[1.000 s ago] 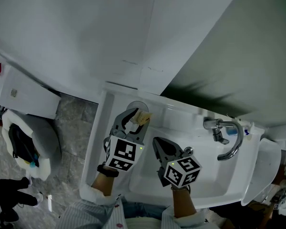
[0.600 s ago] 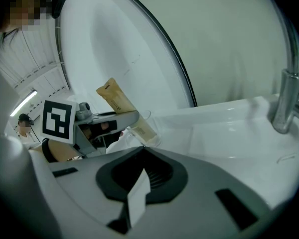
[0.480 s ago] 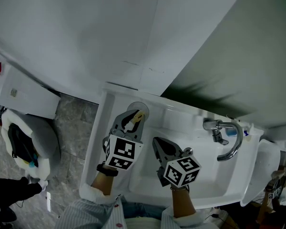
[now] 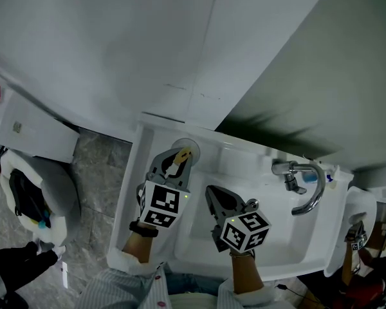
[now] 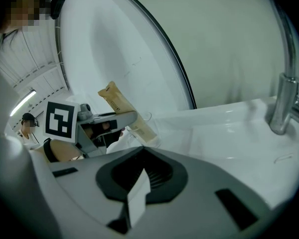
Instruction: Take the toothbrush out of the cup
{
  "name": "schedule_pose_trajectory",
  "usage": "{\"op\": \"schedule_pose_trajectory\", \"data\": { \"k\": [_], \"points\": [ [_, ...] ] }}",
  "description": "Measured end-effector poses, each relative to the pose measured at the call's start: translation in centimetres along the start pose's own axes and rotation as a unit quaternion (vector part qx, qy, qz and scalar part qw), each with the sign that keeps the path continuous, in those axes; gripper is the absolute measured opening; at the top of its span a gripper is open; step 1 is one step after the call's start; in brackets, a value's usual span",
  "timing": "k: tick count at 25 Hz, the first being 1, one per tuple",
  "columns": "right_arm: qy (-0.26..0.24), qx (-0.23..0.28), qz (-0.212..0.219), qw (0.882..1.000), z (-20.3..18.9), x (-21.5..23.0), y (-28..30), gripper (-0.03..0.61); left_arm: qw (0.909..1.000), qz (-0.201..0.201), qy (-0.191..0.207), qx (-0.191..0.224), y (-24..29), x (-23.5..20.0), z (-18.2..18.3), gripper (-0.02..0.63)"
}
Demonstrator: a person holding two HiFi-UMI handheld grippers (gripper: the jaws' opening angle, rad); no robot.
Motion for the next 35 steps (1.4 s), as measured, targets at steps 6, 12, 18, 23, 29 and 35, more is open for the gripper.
{"op": "schedule_pose_trajectory", "data": {
  "k": [6, 12, 18, 23, 29, 35],
  "points": [
    [-0.004, -0.001, -0.001, 1.0, 0.2, -0.5, -0.1, 0.011, 1.0, -0.004, 0.002, 0.003, -0.3, -0.1, 0.2, 0.051],
    [-0.01, 0.0, -0.004, 1.0, 0.6, -0.6, -0.4, 0.011, 0.9999, -0.01, 0.004, 0.008, -0.6, 0.1, 0.6, 0.049],
    [-0.018, 0.008, -0.005, 1.0, 1.0, -1.0, -1.0, 0.011, 0.9997, -0.011, 0.009, 0.017, -1.5, 0.7, 1.4, 0.049],
    [-0.026, 0.02, -0.006, 0.999, 1.6, -1.7, -1.9, 0.011, 0.9994, -0.008, 0.015, 0.03, -2.7, 1.3, 2.2, 0.049],
    [-0.036, 0.035, -0.005, 0.999, 2.1, -2.5, -2.9, 0.011, 0.9987, -0.007, 0.024, 0.045, -4.1, 2.3, 3.1, 0.049],
    [-0.049, 0.049, -0.005, 0.998, 2.7, -3.5, -4.1, 0.011, 0.997, -0.008, 0.034, 0.069, -6.2, 3.2, 4.4, 0.049]
  ]
}}
Point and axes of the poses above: the fingertips, and each gripper's own axes: y forward along the fingers, x to its right, z out of its top, the point moved 7 cm from there along -y, backward along the fingers, and after that the axes turned 13 degrees about -y, right-handed, at the moved point
